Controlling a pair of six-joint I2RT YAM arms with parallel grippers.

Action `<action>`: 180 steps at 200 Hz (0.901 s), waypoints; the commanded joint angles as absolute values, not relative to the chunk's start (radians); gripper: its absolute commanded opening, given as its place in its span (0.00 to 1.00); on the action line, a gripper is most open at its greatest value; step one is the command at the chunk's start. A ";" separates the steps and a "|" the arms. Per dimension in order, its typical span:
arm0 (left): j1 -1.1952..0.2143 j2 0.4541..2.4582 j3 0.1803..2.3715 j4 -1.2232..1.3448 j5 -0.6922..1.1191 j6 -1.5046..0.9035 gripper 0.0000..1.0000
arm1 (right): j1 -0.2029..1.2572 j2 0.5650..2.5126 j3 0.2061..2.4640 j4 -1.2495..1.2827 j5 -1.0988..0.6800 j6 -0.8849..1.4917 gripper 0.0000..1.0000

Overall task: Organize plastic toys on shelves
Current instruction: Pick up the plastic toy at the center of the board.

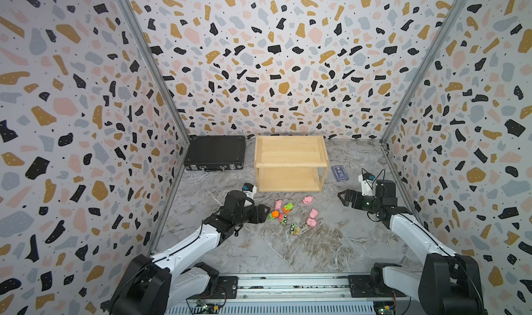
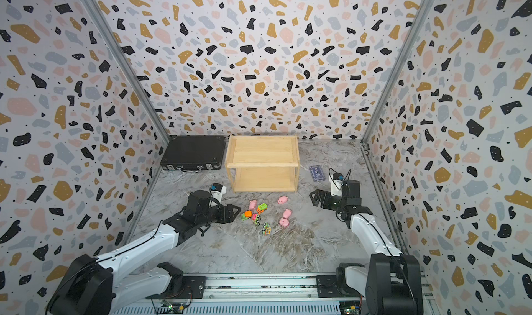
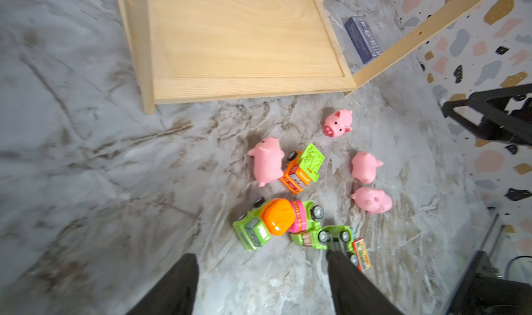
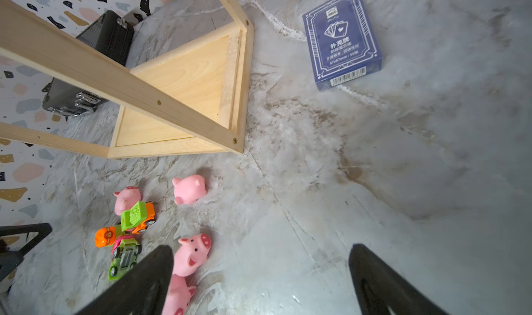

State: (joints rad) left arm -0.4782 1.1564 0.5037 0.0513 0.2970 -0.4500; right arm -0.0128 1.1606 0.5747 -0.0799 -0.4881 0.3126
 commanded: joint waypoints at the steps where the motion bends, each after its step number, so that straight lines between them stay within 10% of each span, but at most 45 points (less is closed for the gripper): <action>1: -0.497 1.221 0.567 0.143 0.383 -0.409 0.63 | -0.008 1.135 0.569 -0.112 -0.532 0.316 1.00; 106: -0.525 1.536 0.659 0.279 0.307 -0.452 0.32 | -0.007 1.152 0.577 -0.116 -0.552 0.314 1.00; 180: -0.534 1.649 0.696 0.332 0.281 -0.459 0.33 | -0.006 1.154 0.573 -0.129 -0.552 0.312 1.00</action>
State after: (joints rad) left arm -0.5255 1.6142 0.6617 0.2810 0.2962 -0.4603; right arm -0.0109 1.1568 0.5739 -0.1051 -0.5430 0.3138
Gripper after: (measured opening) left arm 0.330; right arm 0.999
